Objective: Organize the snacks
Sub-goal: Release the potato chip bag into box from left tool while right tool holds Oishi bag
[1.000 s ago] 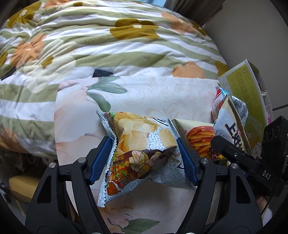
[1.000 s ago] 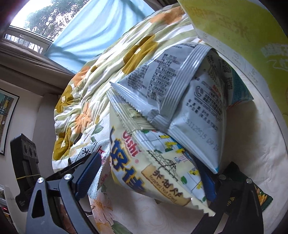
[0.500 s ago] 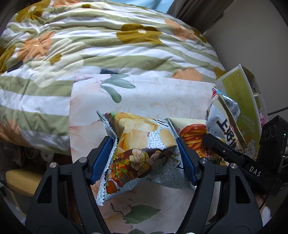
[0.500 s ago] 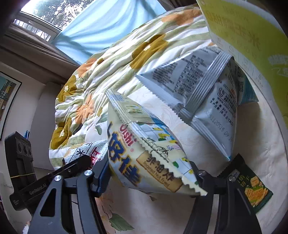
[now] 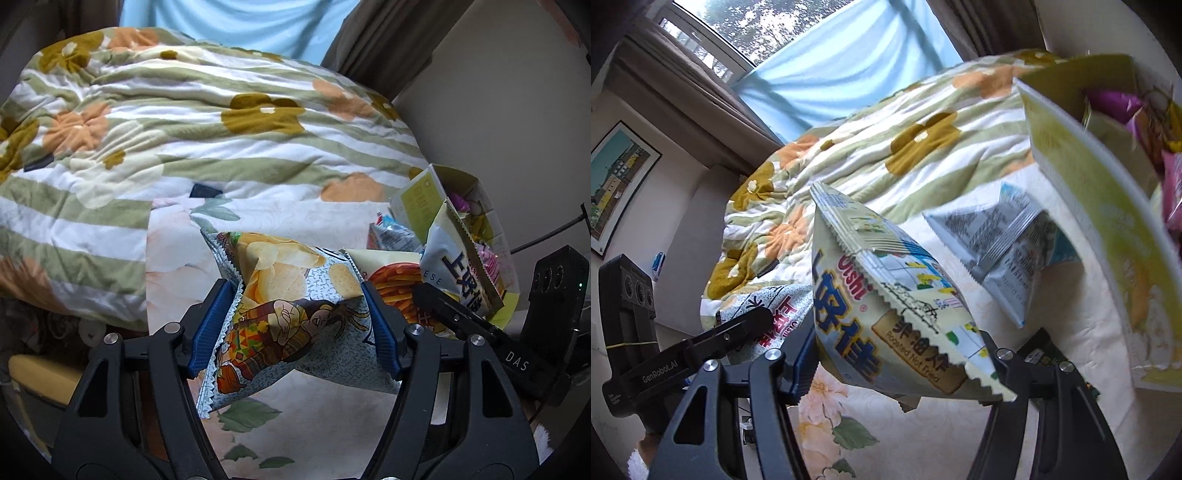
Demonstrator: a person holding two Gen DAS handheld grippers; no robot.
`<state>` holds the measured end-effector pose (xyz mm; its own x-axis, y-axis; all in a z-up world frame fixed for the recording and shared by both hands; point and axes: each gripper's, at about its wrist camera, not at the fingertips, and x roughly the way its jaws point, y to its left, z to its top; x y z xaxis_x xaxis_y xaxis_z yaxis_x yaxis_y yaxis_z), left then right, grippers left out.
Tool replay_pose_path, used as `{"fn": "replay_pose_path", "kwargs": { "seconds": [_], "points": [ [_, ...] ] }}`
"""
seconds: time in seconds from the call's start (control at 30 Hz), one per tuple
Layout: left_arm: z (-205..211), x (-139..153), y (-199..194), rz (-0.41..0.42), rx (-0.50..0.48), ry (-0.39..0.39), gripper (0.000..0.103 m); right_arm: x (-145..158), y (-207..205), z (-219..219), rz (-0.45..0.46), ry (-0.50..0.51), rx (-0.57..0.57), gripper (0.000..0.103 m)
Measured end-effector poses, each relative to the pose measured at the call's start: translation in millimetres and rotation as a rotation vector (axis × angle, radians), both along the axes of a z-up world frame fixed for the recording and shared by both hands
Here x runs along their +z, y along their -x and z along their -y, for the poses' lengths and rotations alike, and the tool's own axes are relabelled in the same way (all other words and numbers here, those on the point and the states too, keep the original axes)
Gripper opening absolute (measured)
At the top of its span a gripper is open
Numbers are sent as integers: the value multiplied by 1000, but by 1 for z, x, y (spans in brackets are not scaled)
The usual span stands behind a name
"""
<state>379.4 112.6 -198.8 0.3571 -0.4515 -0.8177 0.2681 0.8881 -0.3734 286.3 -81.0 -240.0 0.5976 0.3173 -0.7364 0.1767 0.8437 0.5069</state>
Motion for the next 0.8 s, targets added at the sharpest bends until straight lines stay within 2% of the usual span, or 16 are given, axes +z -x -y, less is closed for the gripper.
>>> {"fn": "replay_pose_path", "kwargs": {
  "seconds": [0.2,0.4,0.6,0.8],
  "points": [
    [47,52,20,86,1,25,67,51,18,36,97,27,14,61],
    [122,83,39,145,-2,56,67,90,35,99,147,69,11,61],
    [220,90,49,167,-45,73,67,106,49,180,176,113,-35,61],
    [312,72,48,160,-80,71,67,99,56,254,171,126,-74,61]
  ]
}}
